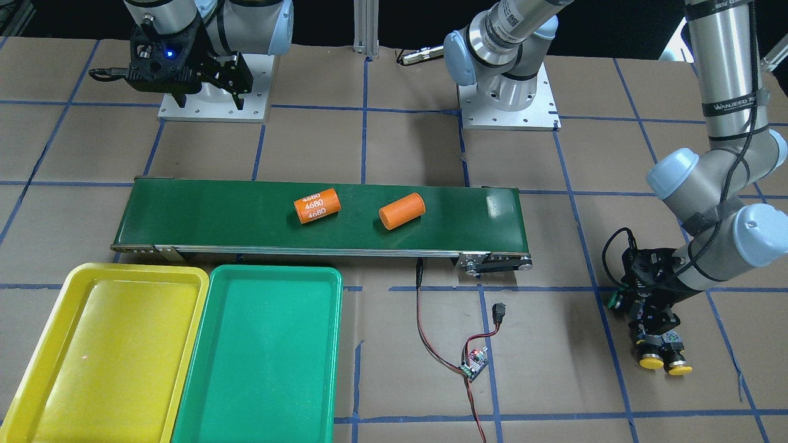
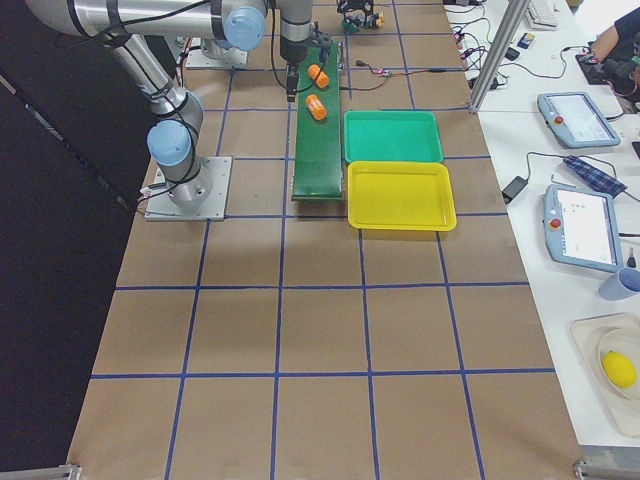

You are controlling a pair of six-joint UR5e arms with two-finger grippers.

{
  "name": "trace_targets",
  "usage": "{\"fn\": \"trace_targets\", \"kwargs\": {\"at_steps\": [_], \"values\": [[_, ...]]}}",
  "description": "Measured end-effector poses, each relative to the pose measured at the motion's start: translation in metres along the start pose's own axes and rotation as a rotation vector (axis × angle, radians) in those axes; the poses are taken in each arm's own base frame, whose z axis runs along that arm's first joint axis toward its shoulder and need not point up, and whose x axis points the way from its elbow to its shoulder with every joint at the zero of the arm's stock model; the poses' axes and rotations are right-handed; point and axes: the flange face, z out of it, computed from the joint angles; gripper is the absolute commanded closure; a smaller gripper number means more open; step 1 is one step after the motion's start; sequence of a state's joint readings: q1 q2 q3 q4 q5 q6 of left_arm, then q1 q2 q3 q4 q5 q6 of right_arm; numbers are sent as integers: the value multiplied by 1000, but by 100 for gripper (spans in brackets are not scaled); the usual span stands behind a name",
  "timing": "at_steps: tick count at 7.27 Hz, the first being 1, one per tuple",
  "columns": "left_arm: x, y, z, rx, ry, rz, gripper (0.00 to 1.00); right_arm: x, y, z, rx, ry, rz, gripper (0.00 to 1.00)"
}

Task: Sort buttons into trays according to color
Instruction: 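Grasp a green-capped button with the left gripper and lift it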

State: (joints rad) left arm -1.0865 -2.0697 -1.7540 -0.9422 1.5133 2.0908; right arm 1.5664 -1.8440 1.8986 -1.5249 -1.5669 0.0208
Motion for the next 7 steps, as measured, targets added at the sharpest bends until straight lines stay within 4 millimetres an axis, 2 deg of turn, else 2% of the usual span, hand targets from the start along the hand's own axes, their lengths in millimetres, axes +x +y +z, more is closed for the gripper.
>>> {"fn": "trace_targets", "kwargs": {"at_steps": [7], "values": [[-2,-3,11,18,15,-88,9,0,1,0,0,0,0,0]]}}
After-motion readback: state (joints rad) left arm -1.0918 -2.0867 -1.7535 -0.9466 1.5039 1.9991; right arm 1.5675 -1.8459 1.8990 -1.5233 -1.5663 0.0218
